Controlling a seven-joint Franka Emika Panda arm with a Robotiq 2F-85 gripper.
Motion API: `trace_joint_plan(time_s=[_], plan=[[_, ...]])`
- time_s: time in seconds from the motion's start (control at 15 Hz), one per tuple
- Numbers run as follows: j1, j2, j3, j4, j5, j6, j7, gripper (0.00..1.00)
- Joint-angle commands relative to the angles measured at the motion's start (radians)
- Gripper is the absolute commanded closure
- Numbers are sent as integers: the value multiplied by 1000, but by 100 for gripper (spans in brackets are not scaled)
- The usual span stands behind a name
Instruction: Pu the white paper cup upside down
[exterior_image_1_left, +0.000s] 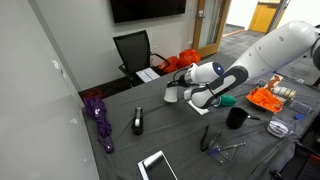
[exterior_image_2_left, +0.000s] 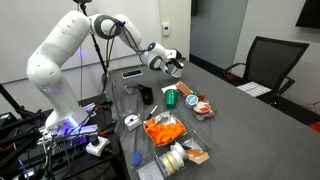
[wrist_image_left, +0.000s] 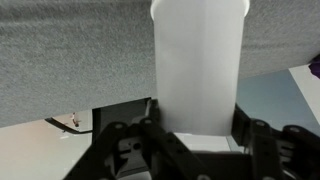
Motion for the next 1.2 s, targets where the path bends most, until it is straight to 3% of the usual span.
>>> trace_joint_plan(time_s=[0.0, 0.47, 0.53, 0.73, 1.13], plan=[[20, 43, -15, 58, 31, 0, -46, 58], [54, 71, -50, 40, 37, 1, -78, 58], [52, 68, -49, 34, 31, 1, -82, 8], [57, 66, -58, 21, 26, -2, -90, 0], [41, 43, -52, -38, 1, -2, -124, 0]])
